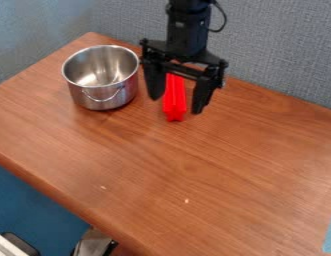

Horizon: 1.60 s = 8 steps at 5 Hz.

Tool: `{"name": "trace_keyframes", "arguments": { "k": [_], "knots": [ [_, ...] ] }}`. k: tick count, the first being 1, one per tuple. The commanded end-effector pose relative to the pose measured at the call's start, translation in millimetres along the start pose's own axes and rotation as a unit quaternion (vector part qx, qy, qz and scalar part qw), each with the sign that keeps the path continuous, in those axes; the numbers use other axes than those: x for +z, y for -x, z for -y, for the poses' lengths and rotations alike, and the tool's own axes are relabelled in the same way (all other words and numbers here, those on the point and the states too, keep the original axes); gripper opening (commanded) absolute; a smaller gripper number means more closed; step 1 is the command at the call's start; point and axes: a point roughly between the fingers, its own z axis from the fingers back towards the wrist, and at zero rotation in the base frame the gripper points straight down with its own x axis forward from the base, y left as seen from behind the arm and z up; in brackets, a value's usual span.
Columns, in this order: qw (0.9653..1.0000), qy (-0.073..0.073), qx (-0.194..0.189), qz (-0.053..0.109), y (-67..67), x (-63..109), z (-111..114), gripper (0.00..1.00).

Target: Put the red object in the metal pot

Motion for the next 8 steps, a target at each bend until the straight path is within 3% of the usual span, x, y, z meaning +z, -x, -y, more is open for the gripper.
{"name": "trace_keyframes", "arguments": {
  "k": [1,2,3,5,8],
  "knots": [
    [0.9993,0.011,0.021,0.029,-22.8,24.6,10.8,1.0],
    [0.9977,0.0,0.064,0.025,-45.5,10.9,-3.0,1.0],
    [0.9928,-0.012,0.117,0.022,-67.0,-5.7,-15.3,1.0],
    [0.9874,0.001,0.156,0.027,-52.6,-29.3,-50.9,1.0],
    [0.9832,-0.018,0.179,0.031,-60.4,-1.4,-40.2,1.0]
  ]
}}
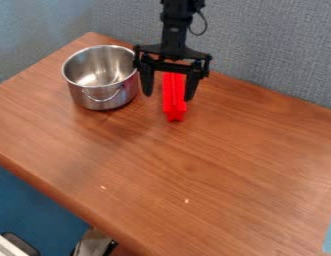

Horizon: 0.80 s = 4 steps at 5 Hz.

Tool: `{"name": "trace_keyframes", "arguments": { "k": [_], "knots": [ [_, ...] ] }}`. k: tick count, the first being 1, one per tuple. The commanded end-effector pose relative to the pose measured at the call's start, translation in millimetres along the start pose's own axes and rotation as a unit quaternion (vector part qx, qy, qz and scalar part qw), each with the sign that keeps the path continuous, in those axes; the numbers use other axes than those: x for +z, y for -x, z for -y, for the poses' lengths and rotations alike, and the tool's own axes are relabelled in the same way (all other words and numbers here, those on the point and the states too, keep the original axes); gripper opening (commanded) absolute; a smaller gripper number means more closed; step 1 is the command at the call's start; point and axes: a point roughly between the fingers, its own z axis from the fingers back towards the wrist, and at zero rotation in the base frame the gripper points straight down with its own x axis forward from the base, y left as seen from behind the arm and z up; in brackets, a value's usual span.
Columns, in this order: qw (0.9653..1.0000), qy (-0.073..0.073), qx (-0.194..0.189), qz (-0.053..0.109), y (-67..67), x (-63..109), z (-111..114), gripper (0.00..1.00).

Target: Put the red object in the metal pot

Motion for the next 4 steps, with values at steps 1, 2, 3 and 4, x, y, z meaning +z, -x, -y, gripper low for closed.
{"name": "trace_keyframes", "arguments": {
  "k": [1,2,3,4],
  "knots": [
    [0.9985,-0.009,-0.028,0.047,-18.7,-3.3,-8.4,1.0],
    [0.9968,-0.028,-0.058,0.047,-33.6,-35.5,-18.9,1.0],
    [0.9975,-0.033,-0.026,0.057,-21.8,-40.3,-6.3,0.0],
    [0.9971,-0.03,0.006,0.069,-5.9,-33.2,4.4,0.0]
  ]
}}
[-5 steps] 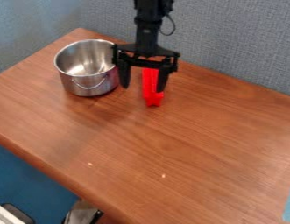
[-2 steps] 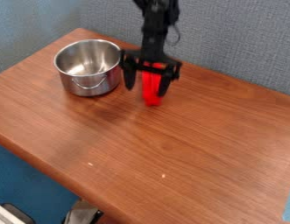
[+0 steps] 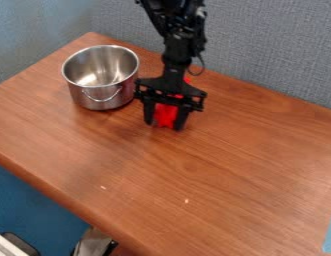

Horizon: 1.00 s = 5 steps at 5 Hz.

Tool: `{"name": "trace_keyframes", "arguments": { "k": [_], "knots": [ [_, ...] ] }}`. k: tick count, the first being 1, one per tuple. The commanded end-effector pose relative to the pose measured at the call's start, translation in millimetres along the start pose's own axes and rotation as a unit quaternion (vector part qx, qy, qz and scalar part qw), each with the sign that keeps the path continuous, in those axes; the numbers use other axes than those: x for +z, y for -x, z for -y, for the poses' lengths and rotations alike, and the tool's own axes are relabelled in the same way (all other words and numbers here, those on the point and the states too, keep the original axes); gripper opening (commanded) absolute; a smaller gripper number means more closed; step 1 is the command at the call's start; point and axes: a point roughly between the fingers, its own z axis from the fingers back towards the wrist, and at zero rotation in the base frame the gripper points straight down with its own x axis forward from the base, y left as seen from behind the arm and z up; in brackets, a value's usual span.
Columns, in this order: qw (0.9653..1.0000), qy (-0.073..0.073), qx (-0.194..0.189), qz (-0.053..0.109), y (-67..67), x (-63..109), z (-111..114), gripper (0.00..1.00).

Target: Put the red object in the metal pot

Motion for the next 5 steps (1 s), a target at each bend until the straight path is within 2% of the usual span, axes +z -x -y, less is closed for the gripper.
{"name": "trace_keyframes", "arguments": {
  "k": [1,3,4,5],
  "knots": [
    [0.9993,0.002,-0.011,0.037,-0.2,31.4,3.1,0.0],
    [0.9978,-0.022,-0.049,0.038,13.3,37.2,18.1,0.0],
    [0.9957,-0.002,-0.079,0.049,-3.2,50.0,7.5,0.0],
    [0.9921,0.031,-0.097,0.074,-29.4,85.3,-14.4,0.0]
  ]
}}
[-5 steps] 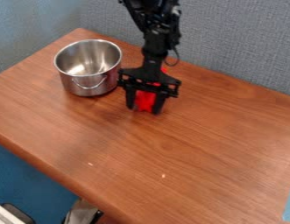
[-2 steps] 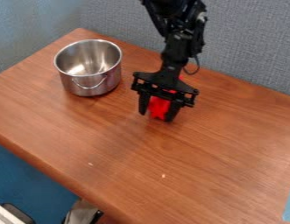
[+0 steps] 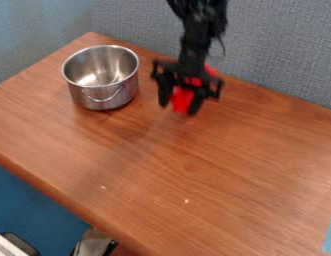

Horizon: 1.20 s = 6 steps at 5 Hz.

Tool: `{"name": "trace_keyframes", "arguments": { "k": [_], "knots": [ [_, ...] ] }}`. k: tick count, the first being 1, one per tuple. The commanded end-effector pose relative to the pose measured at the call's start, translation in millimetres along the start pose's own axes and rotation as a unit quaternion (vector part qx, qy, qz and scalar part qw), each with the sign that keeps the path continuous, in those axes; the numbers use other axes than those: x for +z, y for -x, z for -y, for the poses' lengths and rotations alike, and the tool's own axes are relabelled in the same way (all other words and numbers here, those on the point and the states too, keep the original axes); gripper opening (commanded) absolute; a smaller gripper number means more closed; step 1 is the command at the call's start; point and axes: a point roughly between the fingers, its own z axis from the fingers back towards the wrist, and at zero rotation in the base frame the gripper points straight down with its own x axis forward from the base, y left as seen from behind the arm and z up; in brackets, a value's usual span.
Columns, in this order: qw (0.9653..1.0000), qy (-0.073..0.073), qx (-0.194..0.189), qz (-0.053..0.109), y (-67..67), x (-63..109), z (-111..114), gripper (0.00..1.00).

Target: Put the red object in the metal pot

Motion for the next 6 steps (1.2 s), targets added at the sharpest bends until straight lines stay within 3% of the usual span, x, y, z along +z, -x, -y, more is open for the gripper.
{"name": "trace_keyframes", "arguments": {
  "k": [1,2,3,4,5,6],
  "knots": [
    [0.9966,0.027,0.04,0.067,-11.0,72.6,-17.9,0.0],
    [0.9939,0.048,0.061,0.078,2.4,103.2,-17.4,0.0],
    [0.9952,0.048,0.024,0.081,-3.6,73.0,-11.1,0.0],
    [0.9959,0.04,-0.011,0.08,-9.1,37.1,-5.4,0.0],
    [0.9963,0.045,-0.031,0.066,-9.3,16.6,-1.1,0.0],
    [0.9954,0.055,-0.04,0.067,-8.7,17.1,-7.4,0.0]
  ]
}}
